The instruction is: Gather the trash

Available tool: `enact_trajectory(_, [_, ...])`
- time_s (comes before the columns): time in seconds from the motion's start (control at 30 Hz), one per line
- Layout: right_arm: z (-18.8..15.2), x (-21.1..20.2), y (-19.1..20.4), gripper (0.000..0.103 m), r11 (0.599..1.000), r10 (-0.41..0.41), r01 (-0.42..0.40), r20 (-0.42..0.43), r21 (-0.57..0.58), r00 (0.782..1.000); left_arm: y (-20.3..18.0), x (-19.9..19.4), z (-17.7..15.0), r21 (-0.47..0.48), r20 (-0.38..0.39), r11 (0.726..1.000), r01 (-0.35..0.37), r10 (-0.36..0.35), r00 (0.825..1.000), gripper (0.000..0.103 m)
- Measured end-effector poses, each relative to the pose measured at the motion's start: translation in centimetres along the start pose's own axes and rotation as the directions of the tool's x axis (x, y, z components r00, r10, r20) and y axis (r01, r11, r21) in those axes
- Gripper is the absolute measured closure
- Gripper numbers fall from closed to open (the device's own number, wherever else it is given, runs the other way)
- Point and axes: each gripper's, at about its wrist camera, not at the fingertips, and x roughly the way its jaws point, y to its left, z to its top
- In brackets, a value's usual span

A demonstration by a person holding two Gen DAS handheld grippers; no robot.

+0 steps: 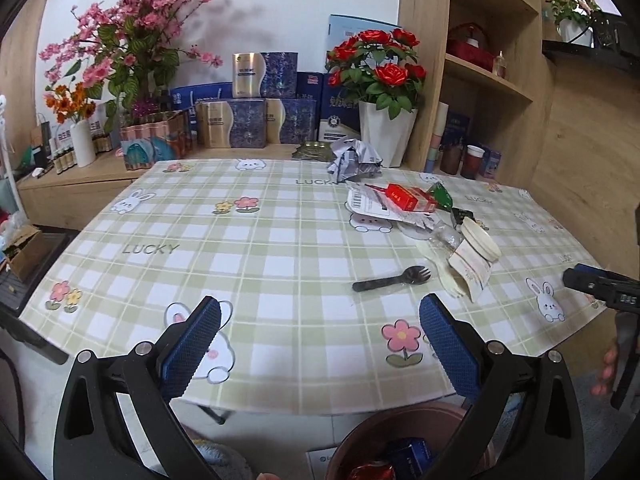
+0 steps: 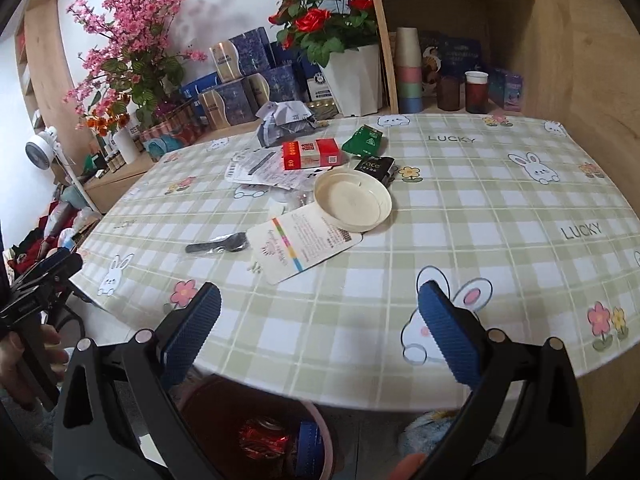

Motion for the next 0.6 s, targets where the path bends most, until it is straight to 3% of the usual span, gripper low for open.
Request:
enact_trajectory(0.13, [2.3,3.9,-1.3,0.006,0.999,0.015,-0.013,-0.040,0.044,0.999,0.1,2.3,1.1,-0.031,-0.006,0.999,0.040,-0.040,0.999,0.006])
enact_trajectory(0.33, [4.7,10.8,-3.5,0.006,0.985,0.067,-0.045,-0.125,0.168,0.990,0.6,5.8,2.7,-0.087,-0.028,0.995,0.041,-0.044,0.999,0.006])
enact_trajectory(0.6, [5.9,14.9,-3.7,0.006,0.966,0.100,-0.058,-0.157,0.251,0.982,1.0,8.9,2.7,-0.106,-0.096,0.994,0.032,-0.042,0.995,0.006])
